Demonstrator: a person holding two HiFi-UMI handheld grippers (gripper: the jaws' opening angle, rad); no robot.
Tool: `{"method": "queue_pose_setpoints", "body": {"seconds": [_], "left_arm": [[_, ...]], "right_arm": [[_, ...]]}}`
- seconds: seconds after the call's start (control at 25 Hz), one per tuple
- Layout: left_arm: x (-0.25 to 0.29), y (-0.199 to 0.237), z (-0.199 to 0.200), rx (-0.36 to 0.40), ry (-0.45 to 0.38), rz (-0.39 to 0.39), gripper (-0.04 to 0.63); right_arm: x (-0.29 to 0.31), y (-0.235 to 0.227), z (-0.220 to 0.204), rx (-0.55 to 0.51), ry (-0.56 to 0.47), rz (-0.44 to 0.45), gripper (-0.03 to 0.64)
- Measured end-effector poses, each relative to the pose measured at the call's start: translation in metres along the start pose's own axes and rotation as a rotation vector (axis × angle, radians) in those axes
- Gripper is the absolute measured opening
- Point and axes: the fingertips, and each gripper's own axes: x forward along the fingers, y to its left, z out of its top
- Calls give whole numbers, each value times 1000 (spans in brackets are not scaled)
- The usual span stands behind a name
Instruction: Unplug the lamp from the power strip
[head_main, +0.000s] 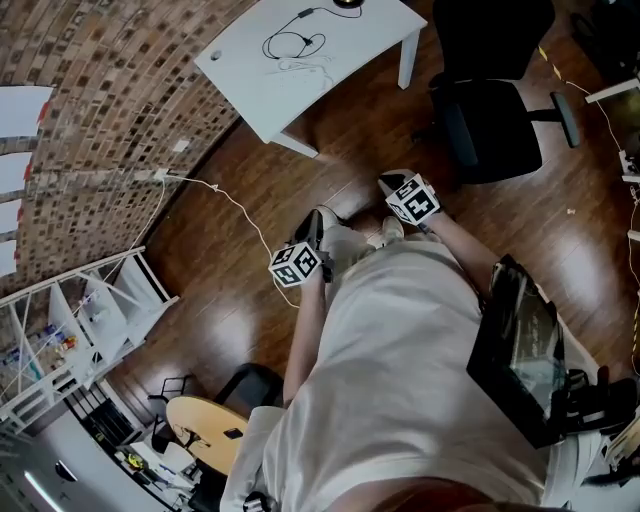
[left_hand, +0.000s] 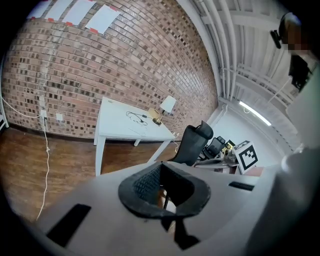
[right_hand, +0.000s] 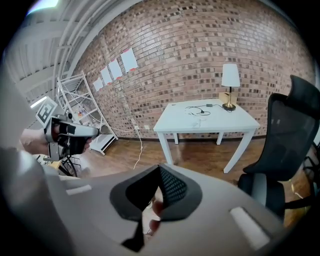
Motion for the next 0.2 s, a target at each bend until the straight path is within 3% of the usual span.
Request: {"method": "queue_pose_setpoints", "body": {"seconds": [0.2], "left_arm": [[15, 29, 13, -16, 30, 8, 3]], "right_arm": [[25, -17, 28, 30, -10, -6, -9]]}}
